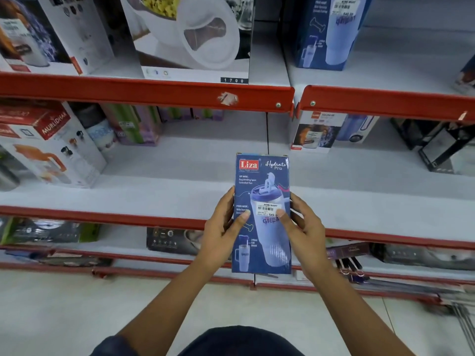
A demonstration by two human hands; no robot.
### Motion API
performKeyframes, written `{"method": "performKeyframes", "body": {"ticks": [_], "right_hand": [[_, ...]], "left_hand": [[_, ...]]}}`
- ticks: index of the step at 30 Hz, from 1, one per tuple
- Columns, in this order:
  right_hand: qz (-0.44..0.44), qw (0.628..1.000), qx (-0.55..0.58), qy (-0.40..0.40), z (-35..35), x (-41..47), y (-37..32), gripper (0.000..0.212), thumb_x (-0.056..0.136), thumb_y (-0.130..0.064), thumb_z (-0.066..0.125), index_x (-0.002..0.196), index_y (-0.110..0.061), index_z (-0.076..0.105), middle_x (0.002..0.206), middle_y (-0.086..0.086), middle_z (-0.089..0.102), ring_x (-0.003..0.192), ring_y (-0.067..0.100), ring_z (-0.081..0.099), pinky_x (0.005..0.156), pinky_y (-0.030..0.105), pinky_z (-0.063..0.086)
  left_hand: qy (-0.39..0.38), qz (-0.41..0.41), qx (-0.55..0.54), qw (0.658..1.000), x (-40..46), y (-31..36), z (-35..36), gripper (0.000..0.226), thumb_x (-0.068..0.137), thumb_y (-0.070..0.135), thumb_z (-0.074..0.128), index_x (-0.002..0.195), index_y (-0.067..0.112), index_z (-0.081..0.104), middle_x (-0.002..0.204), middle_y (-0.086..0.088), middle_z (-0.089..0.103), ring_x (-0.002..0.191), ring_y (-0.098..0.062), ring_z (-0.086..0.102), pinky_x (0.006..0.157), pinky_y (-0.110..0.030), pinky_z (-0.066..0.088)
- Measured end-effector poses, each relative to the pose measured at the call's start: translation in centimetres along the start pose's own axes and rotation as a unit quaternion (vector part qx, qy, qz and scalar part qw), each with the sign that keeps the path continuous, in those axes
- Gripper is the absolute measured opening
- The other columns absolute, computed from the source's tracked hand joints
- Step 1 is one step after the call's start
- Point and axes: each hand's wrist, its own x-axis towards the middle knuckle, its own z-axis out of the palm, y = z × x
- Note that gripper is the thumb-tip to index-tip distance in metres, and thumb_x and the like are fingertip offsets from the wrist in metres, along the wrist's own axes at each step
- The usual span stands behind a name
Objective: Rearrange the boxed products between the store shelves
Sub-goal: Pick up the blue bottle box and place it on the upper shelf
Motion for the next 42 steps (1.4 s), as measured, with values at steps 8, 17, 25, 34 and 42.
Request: {"method": "performKeyframes", "body": {"ticks": [8, 17, 25, 34, 42], "right_hand": [[-0.094, 0.994, 0.031, 0.036, -1.7, -1.9, -3.9, 0.051, 0.083, -0.027, 0.065, 0.133, -0.024, 0.053, 0.122, -0.014, 0.061, 0.100, -0.009, 0.063, 0.077, 0.008, 0.052], [-0.260, 0.959, 0.093, 0.070, -5.9, -1.2, -12.9, 0.043, 0.088, -0.018, 0.064, 0.129, -0.025, 0.057, 0.128, -0.004, 0.065, 0.117, 0.008, 0.063, 0.093, 0.023, 0.053], [-0.364, 0.925, 0.063, 0.088, -10.3, 4.0, -20.8, 0.056, 0.083, -0.029, 0.063, 0.137, -0.017, 0.051, 0.131, -0.003, 0.065, 0.118, 0.012, 0.063, 0.092, 0.031, 0.056], [-0.397, 0.907, 0.073, 0.118, -12.8, 10.9, -23.0, 0.048, 0.087, -0.011, 0.065, 0.134, -0.017, 0.054, 0.123, -0.013, 0.066, 0.112, -0.002, 0.063, 0.086, 0.011, 0.051], [-0.351, 0.926, 0.076, 0.116, -12.7, 17.7, -22.3, 0.043, 0.090, -0.004, 0.061, 0.129, -0.018, 0.050, 0.118, -0.010, 0.065, 0.104, -0.010, 0.063, 0.080, 0.006, 0.050]], "left_hand": [[0.032, 0.078, 0.009, 0.996, -1.8, 3.2, 1.0, 0.055, 0.090, 0.026, 0.060, 0.141, 0.028, 0.041, 0.129, 0.012, 0.063, 0.111, -0.007, 0.067, 0.086, -0.031, 0.060], [0.021, 0.257, -0.001, 0.966, -0.5, 12.9, 3.0, 0.054, 0.091, 0.010, 0.062, 0.134, 0.037, 0.045, 0.119, 0.030, 0.066, 0.111, 0.001, 0.065, 0.085, -0.018, 0.055], [-0.013, 0.365, 0.019, 0.931, 5.2, 22.0, 5.3, 0.051, 0.091, 0.006, 0.063, 0.125, 0.040, 0.045, 0.122, 0.019, 0.065, 0.109, 0.004, 0.065, 0.079, -0.012, 0.054], [-0.005, 0.392, 0.055, 0.918, 13.2, 25.4, 8.4, 0.038, 0.087, 0.009, 0.071, 0.118, 0.014, 0.050, 0.109, 0.018, 0.071, 0.101, 0.002, 0.069, 0.076, -0.016, 0.056], [0.030, 0.387, 0.094, 0.917, 19.3, 25.0, 10.4, 0.036, 0.086, 0.007, 0.072, 0.114, 0.010, 0.050, 0.105, 0.016, 0.068, 0.096, 0.009, 0.067, 0.077, -0.013, 0.055]]}}
